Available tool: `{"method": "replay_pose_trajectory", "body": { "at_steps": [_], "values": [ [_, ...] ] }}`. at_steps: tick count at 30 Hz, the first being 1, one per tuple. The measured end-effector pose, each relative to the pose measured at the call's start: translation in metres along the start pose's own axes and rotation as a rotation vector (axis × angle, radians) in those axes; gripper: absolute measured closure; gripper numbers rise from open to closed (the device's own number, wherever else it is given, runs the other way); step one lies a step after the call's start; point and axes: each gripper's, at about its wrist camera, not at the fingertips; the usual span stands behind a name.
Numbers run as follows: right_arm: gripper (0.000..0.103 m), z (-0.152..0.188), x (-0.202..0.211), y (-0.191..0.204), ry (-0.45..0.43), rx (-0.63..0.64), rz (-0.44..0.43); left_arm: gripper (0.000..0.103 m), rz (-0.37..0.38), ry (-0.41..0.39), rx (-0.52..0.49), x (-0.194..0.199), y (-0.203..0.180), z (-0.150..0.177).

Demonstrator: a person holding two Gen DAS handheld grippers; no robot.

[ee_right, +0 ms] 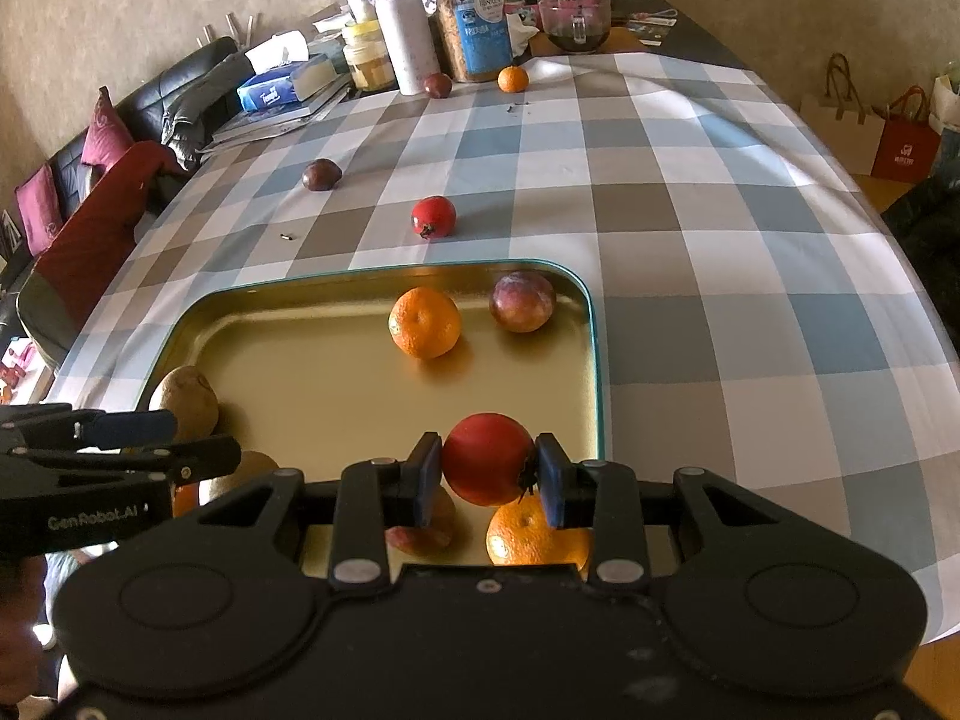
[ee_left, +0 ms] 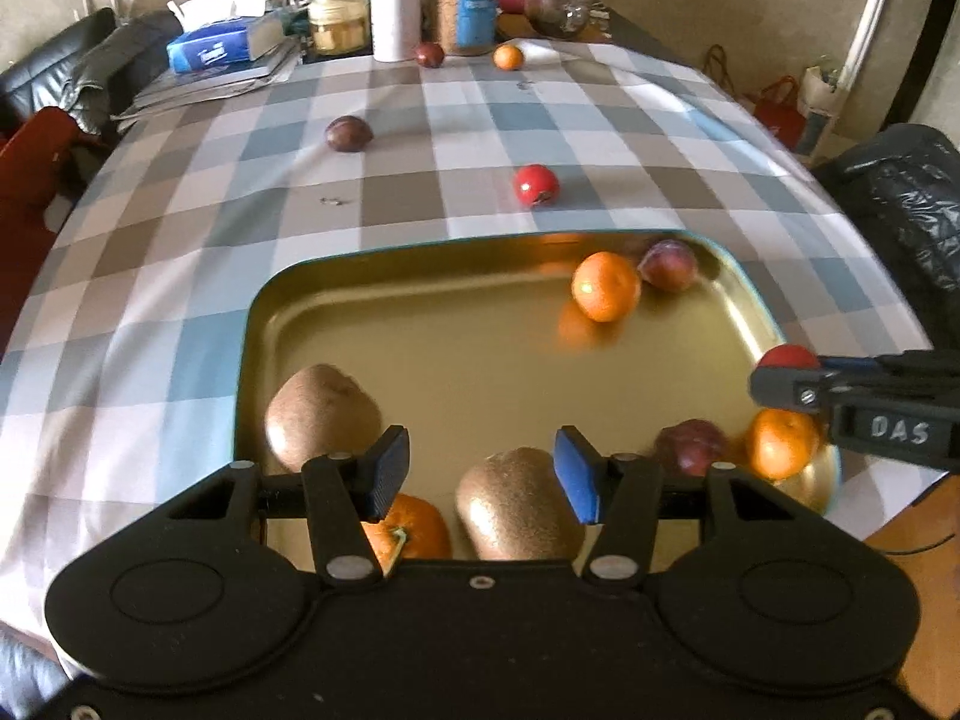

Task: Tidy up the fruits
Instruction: 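Lower the kiwi and tomato into the tray and open both grippers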

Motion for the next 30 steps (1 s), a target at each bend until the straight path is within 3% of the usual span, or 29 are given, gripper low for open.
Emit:
{"method": "replay_pose_trajectory", "body": {
  "at_steps": [13, 23, 30],
  "values": [
    [0.068, -0.005, -0.005, 0.003, 0.004, 0.007, -0.001, 0.043, -0.019, 0.024, 0.052, -0.002, 0.017, 0.002],
    [0.066, -0.01, -0.01, -0.003, 0.02, -0.06, -0.046, 0.043, -0.018, 0.03, 0.046, -0.004, 0.016, 0.002],
    [0.066, -0.011, -0.001, 0.001, -0.039, -0.028, -0.032, 0.043, -0.021, 0.026, 0.045, -0.004, 0.016, 0.002]
  ]
}}
Point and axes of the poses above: each gripper's, at about its wrist camera, not at the fingertips, and x roughly against the way its jaws point, y to its left, z to its underside, and after that the axes turned 8 degrees about -z, right-handed
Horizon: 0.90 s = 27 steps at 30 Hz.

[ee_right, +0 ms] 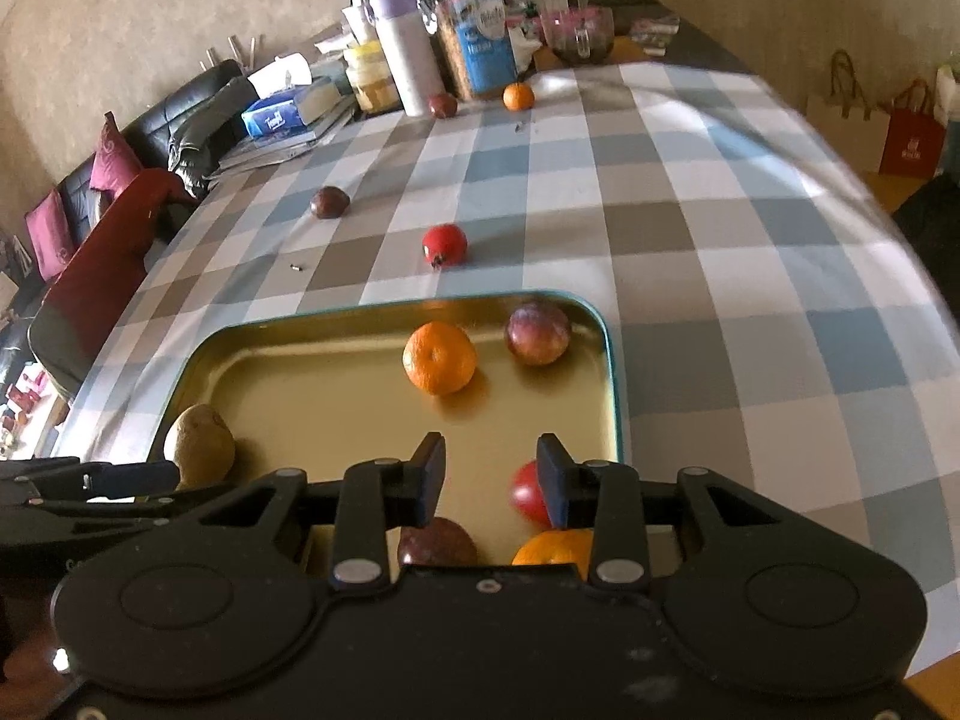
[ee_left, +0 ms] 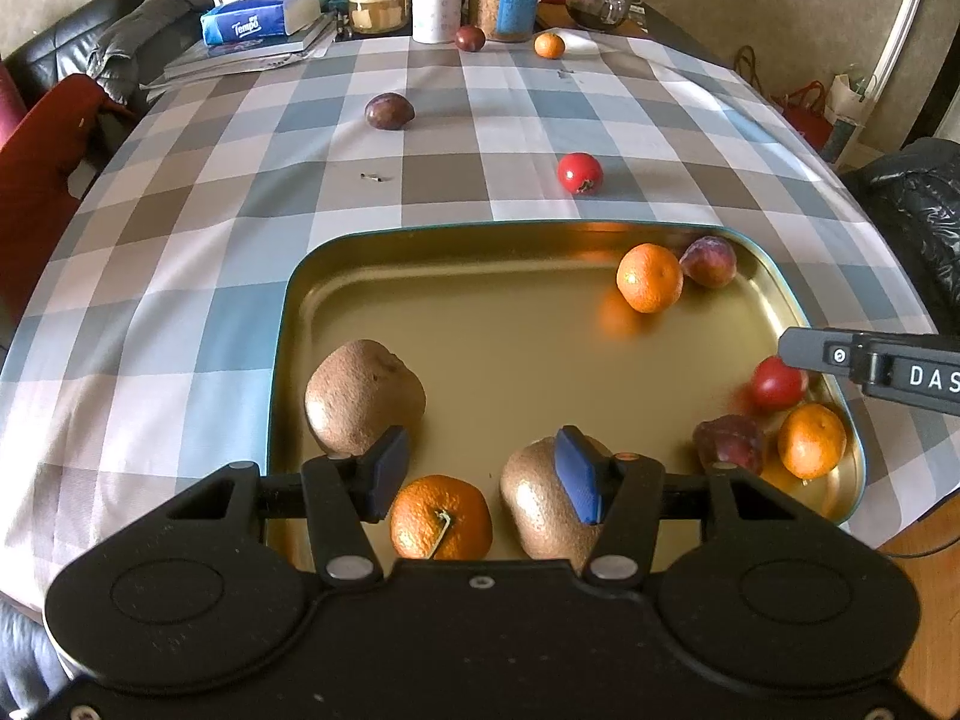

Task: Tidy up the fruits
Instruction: 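Lower the kiwi and tomato into the tray and open both grippers, then move the left gripper to the purple passion fruit while the right gripper reaches another tomato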

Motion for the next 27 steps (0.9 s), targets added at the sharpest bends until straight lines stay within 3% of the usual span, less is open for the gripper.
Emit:
{"method": "replay_pose_trajectory", "body": {
  "at_steps": [12, 27],
  "values": [
    [0.066, -0.001, -0.002, 0.0, 0.012, 0.014, 0.001, 0.043, -0.026, -0.008, -0.024, 0.002, -0.001, -0.002],
    [0.066, -0.042, -0.02, 0.007, -0.162, 0.036, 0.005, 0.043, -0.113, -0.132, 0.051, 0.002, 0.02, -0.038]
  ]
}}
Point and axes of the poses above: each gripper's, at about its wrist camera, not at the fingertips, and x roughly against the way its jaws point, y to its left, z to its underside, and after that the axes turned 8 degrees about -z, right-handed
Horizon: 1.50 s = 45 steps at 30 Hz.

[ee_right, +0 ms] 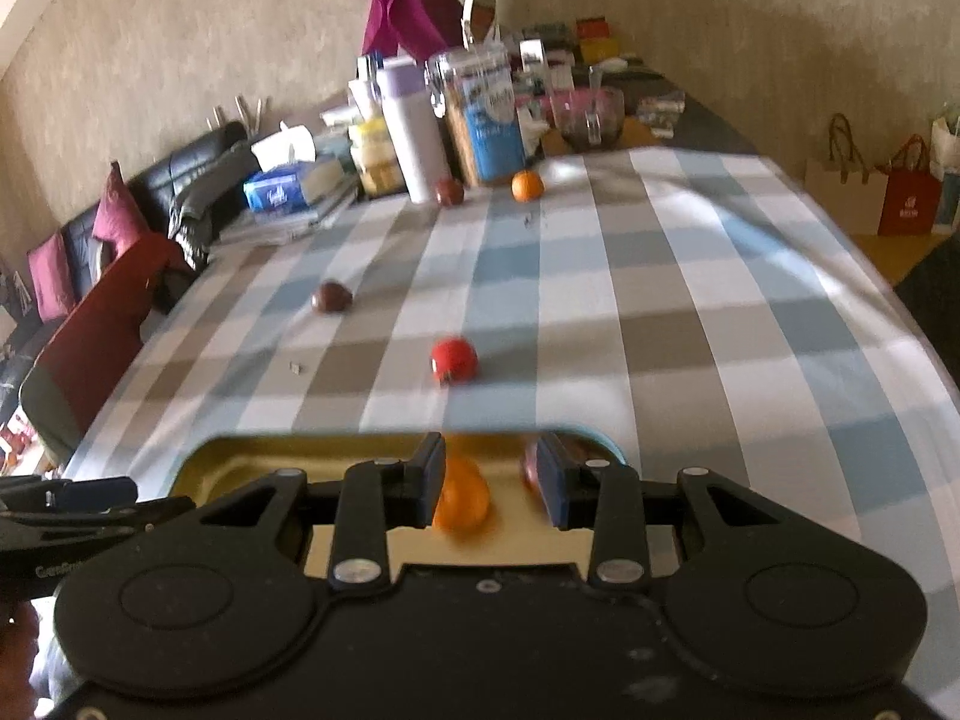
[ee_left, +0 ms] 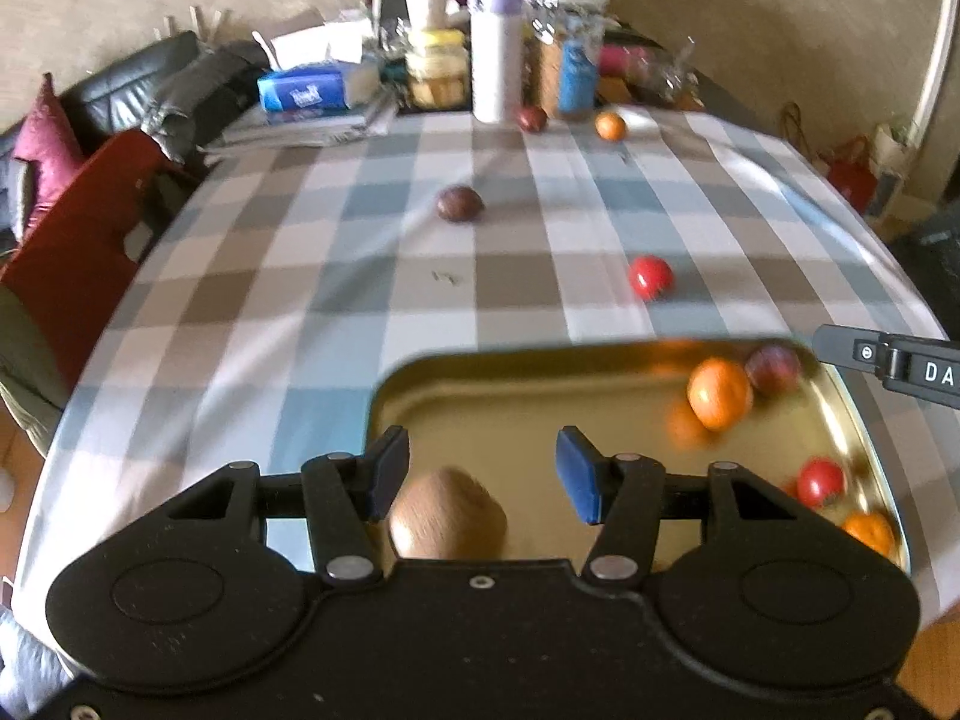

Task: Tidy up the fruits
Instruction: 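Move the left gripper to the purple passion fruit while the right gripper reaches another tomato, then close the left gripper on the passion fruit while the right gripper grasps the tomato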

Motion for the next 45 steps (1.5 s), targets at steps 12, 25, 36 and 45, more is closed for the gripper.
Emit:
{"method": "replay_pose_trajectory", "body": {
  "at_steps": [12, 25, 36, 45],
  "values": [
    [0.066, -0.033, -0.042, 0.014, -0.159, 0.086, 0.029, 0.042, -0.103, -0.084, 0.071, -0.037, 0.007, -0.045],
    [0.066, -0.041, -0.106, 0.013, -0.124, 0.038, 0.069, 0.042, -0.161, -0.158, 0.082, -0.087, -0.008, -0.086],
    [0.066, -0.036, -0.131, 0.021, -0.116, 0.027, 0.045, 0.042, -0.144, -0.164, 0.066, -0.119, -0.011, -0.107],
    [0.066, -0.032, -0.128, 0.019, -0.185, 0.011, 0.047, 0.042, -0.114, -0.175, 0.075, -0.152, -0.004, -0.128]
  ]
}}
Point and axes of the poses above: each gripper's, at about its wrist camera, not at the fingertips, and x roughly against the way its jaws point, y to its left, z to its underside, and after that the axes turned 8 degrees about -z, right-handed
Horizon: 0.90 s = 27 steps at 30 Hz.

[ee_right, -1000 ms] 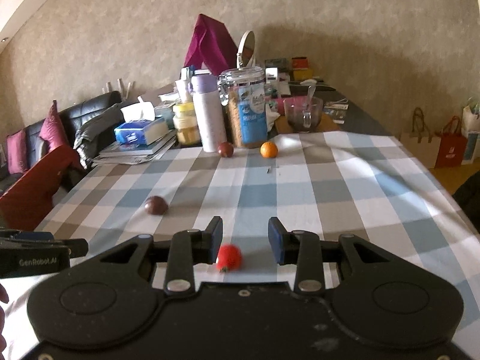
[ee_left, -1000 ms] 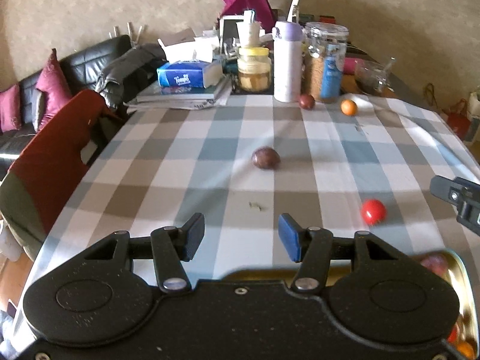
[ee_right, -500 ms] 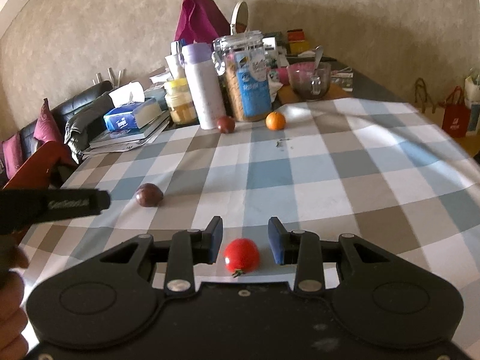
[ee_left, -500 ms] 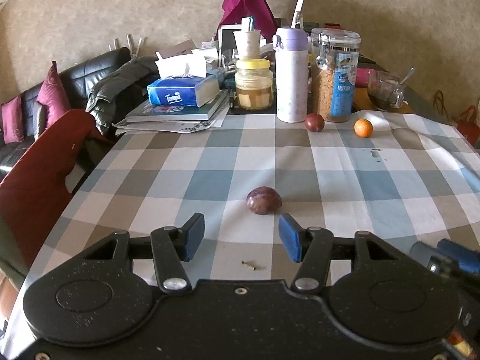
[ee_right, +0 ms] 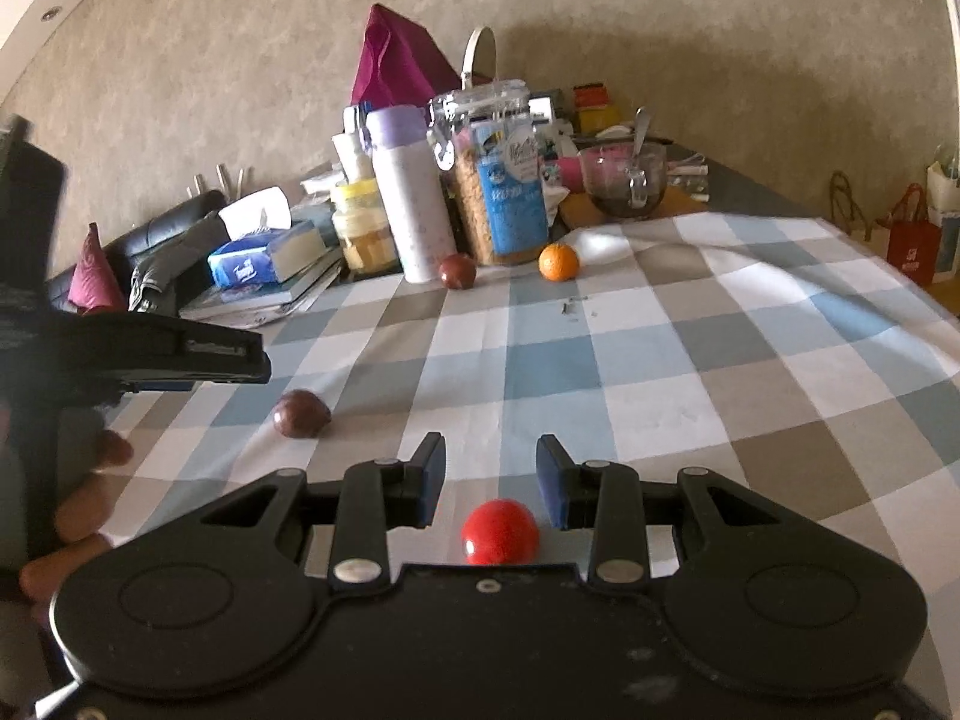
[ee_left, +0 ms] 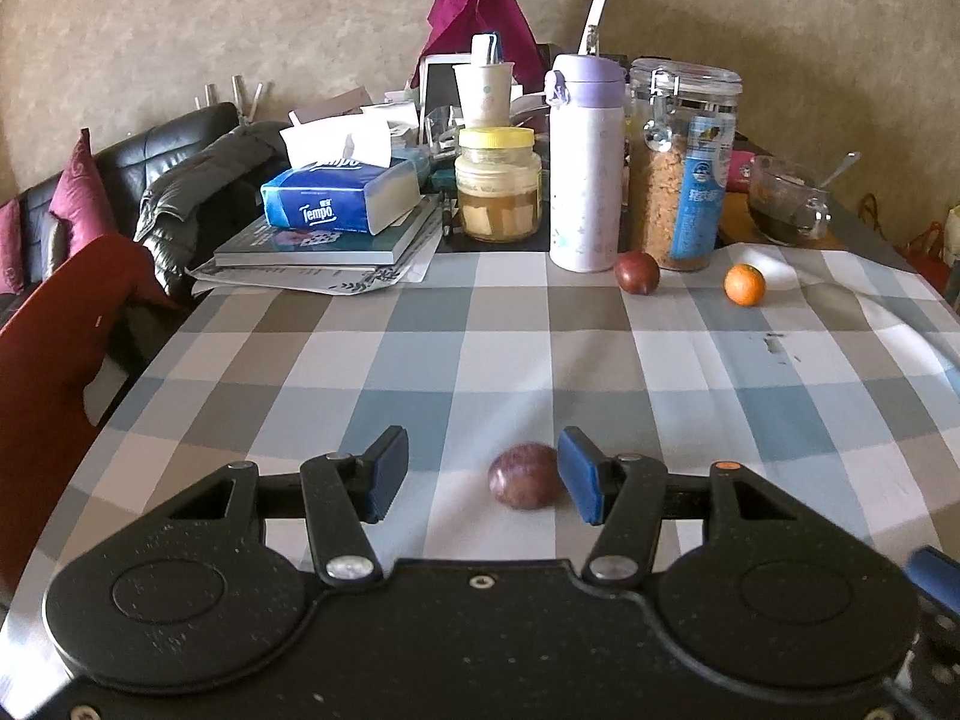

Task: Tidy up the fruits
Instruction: 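Close the left gripper on the passion fruit while the right gripper grasps the tomato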

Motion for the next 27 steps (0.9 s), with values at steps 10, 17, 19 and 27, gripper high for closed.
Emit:
{"method": "replay_pose_trajectory", "body": {
  "at_steps": [10, 17, 19, 27],
  "values": [
    [0.066, 0.005, -0.005, 0.002, 0.027, 0.012, 0.029, 0.037, 0.018, 0.022, 0.003, -0.029, -0.008, 0.009],
    [0.066, 0.006, -0.005, 0.004, 0.041, 0.013, 0.018, 0.037, 0.038, 0.043, -0.031, -0.038, -0.014, 0.013],
    [0.066, 0.006, -0.005, 0.003, 0.049, 0.003, 0.008, 0.037, 0.027, 0.061, -0.049, -0.043, -0.017, 0.013],
    [0.066, 0.009, -0.014, 0.003, 0.118, -0.005, 0.014, 0.035, 0.014, 0.066, -0.082, -0.051, -0.025, 0.012]
  ]
}}
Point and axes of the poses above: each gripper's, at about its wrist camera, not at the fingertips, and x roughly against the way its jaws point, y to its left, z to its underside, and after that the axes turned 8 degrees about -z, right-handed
